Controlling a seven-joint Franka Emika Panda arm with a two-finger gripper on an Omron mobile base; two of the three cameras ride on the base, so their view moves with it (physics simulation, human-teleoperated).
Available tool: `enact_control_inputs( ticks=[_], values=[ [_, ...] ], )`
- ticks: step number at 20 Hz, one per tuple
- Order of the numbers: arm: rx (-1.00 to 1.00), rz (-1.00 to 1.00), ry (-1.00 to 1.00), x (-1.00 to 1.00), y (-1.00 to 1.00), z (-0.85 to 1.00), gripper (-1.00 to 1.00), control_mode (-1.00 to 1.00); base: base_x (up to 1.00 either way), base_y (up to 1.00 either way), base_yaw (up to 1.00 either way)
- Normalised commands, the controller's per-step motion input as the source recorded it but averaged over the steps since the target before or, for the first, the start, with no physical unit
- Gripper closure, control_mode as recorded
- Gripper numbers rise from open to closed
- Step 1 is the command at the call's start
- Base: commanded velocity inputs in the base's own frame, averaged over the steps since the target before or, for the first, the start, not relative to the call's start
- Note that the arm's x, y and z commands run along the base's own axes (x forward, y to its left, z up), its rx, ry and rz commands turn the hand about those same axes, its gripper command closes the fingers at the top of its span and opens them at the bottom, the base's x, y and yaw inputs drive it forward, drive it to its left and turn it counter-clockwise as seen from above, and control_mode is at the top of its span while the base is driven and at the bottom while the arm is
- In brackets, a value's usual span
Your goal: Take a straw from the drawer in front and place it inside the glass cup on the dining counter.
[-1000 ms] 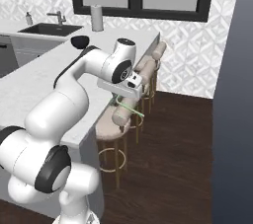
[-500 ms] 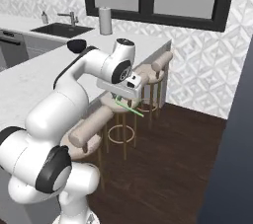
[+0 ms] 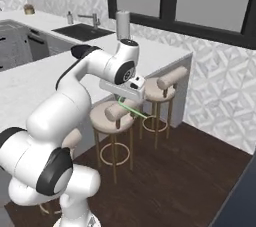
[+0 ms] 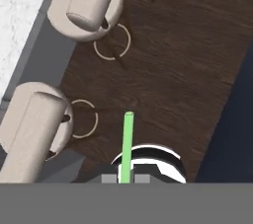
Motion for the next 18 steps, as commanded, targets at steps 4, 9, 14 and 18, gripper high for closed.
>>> enact_control_inputs(
  ticks=[4, 9, 14, 18],
  values=[
    [0.00, 0.00, 0.00, 0.00, 0.00, 0.00, 1.00, 1.00, 0.78, -0.79, 0.50],
    [0.00, 0.00, 0.00, 0.00, 0.00, 0.00, 1.00, 1.00, 0.57, -0.68, 0.58],
    [0.00, 0.00, 0.00, 0.00, 0.00, 0.00, 1.00, 1.00, 0.22, -0.72, 0.62],
    [0.00, 0.00, 0.00, 0.00, 0.00, 0.00, 1.00, 1.00, 0.08, -0.73, 0.63]
  ],
)
